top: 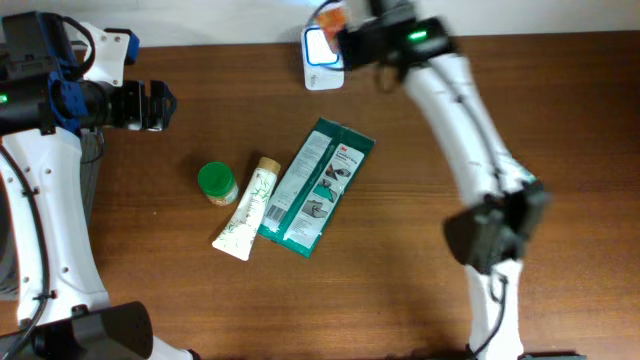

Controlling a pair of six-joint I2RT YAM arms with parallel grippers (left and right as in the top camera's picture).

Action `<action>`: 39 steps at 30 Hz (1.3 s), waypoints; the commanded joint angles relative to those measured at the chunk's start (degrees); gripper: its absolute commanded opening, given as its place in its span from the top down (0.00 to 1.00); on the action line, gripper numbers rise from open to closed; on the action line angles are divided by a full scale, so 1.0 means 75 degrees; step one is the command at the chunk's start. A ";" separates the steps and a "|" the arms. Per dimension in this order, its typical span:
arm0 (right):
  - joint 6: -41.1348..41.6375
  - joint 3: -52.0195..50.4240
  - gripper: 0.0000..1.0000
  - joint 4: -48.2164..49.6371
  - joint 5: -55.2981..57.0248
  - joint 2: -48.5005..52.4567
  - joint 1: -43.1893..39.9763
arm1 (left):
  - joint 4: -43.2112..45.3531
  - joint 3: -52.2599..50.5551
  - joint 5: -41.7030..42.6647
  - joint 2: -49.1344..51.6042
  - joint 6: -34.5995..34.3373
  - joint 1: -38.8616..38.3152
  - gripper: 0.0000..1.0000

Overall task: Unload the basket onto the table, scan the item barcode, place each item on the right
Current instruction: 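Carry the orange pack right and release it beside the mint-green pack, then reach the right gripper to the green glove package and grasp it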

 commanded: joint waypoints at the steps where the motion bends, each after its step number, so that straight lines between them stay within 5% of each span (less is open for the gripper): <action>1: 0.0699 0.0067 0.96 -0.1495 -0.1393 -0.1055 -0.0921 | 0.0015 0.0079 0.0108 -0.0061 0.0093 -0.0009 0.01; 9: 0.0694 -0.0265 0.96 -0.5033 -0.0577 -0.1075 -0.2990 | 0.0015 0.0079 0.0105 -0.0061 0.0093 -0.0009 0.01; 16: 0.0938 -0.3722 0.96 -0.3281 -0.0009 -0.1072 -0.3171 | 0.0015 0.0079 0.0108 -0.0061 0.0093 -0.0009 0.01; 22: 0.2250 -0.5858 0.96 -0.2127 0.2530 -0.1072 -0.3177 | 0.0015 0.0079 0.0108 -0.0061 0.0093 -0.0009 0.01; 27: 0.2244 -0.5863 0.63 -0.2162 0.2556 -0.1072 -0.3177 | 0.0015 0.0079 0.0108 -0.0061 0.0093 -0.0009 0.01; 30: 0.2014 -0.4759 0.62 -0.3051 0.1958 -0.1081 -0.3159 | 0.0015 0.0079 0.0108 -0.0061 0.0093 -0.0009 0.01; 34: 0.0938 -0.3206 0.61 -0.3829 -0.0723 -0.1096 -0.2981 | 0.0015 0.0079 0.0108 -0.0061 0.0093 -0.0009 0.01; 39: 0.1346 -0.3488 0.61 -0.2999 -0.1513 -0.1093 -0.2031 | 0.0015 0.0079 0.0108 -0.0061 0.0093 -0.0009 0.01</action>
